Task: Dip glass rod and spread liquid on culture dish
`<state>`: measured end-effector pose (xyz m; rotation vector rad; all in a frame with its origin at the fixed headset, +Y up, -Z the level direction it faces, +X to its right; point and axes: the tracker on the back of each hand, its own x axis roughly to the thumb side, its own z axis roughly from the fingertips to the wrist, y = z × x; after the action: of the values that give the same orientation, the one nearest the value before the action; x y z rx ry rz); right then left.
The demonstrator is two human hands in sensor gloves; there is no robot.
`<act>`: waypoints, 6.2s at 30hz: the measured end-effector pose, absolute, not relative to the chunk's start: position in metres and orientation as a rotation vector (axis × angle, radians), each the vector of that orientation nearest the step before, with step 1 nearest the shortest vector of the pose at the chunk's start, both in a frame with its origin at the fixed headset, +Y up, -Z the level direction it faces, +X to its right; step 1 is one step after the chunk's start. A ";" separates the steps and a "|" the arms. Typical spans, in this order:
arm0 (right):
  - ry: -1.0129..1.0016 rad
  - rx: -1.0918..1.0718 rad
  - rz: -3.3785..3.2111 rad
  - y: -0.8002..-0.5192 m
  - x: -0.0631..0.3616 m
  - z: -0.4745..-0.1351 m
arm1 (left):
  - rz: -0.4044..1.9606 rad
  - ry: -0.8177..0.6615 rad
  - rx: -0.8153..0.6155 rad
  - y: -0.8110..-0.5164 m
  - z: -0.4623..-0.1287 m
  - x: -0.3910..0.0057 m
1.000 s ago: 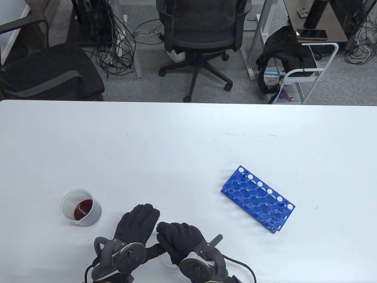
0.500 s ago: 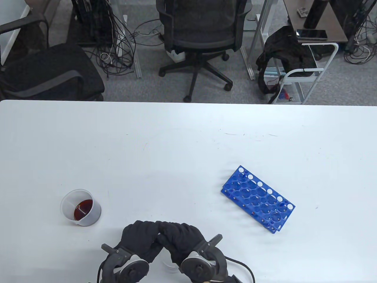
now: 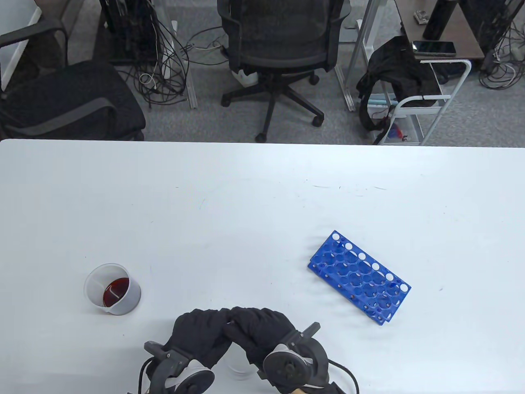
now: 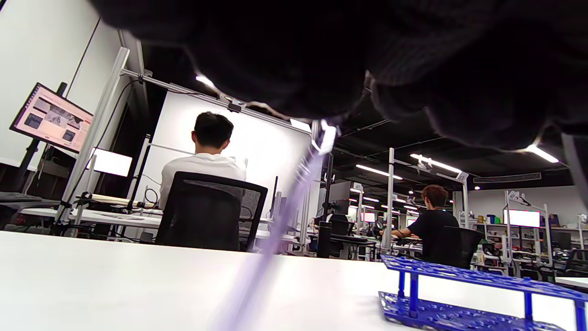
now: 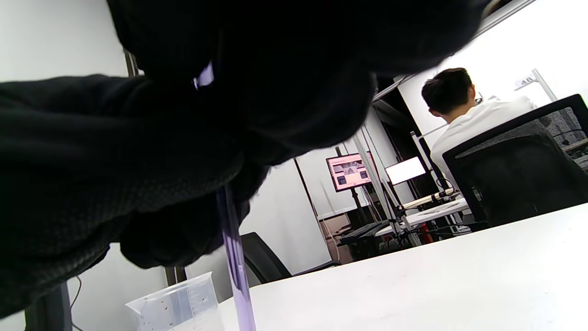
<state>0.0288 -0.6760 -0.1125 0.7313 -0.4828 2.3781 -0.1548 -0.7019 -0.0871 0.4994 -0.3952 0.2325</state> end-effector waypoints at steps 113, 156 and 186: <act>0.746 1.174 2.889 -0.812 0.039 -0.123 | 0.365 0.213 0.749 -0.635 -0.073 -0.330; 0.746 1.174 2.889 -0.812 0.039 -0.123 | 0.438 -0.557 0.108 -0.698 -0.090 -0.166; 0.754 1.173 2.884 -0.812 0.039 -0.123 | 0.467 -0.541 0.102 -0.702 -0.088 -0.157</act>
<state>0.0394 -0.8124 -0.1227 1.1733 0.7536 2.8843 -0.1571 -0.7022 -0.0877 0.1024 -0.5408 0.4675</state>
